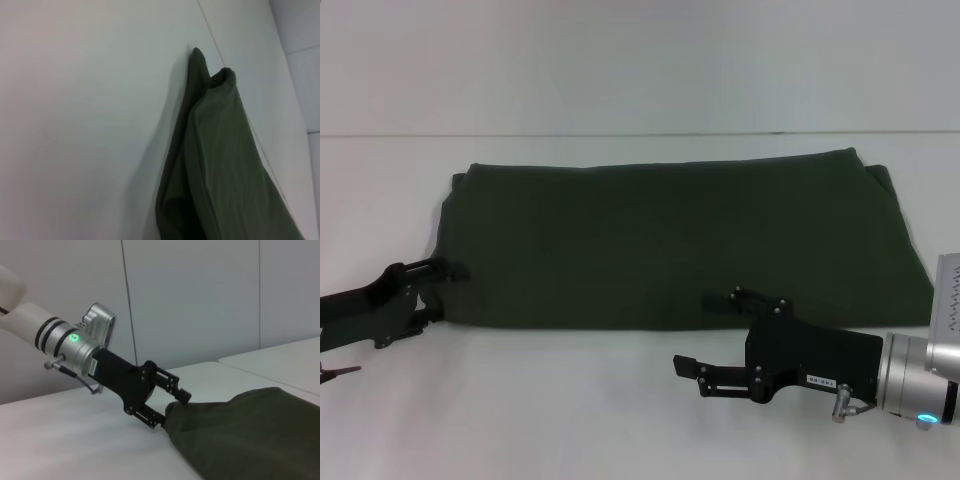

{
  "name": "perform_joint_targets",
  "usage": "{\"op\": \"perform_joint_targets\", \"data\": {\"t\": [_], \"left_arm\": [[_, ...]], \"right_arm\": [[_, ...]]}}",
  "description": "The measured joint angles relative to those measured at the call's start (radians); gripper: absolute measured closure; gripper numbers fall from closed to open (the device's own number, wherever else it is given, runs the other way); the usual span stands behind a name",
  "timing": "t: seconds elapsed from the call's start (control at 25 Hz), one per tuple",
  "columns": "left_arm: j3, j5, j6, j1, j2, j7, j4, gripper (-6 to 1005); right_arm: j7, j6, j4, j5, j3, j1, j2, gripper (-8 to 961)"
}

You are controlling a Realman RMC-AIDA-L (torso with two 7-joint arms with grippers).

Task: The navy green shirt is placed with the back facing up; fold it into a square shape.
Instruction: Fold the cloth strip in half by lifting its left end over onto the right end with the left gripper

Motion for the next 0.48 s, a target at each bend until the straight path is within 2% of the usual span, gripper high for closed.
{"op": "perform_joint_targets", "data": {"t": [0.04,0.16,0.48], "left_arm": [[0.009,0.004,-0.001,-0.001,0.000,0.001,0.004,66],[0.029,0.009,-0.007,-0.003,0.000,0.000,0.010,196],[0.034,0.008,-0.033,-0.005,0.000,0.002,0.005,590]], "right_arm": [[0.000,-0.001,0.000,0.000,0.001,0.000,0.000,25],[0.001,-0.005,0.000,0.000,0.003,0.000,0.000,25],[0.002,-0.008,-0.001,0.001,0.004,0.002,0.000,26]]}}
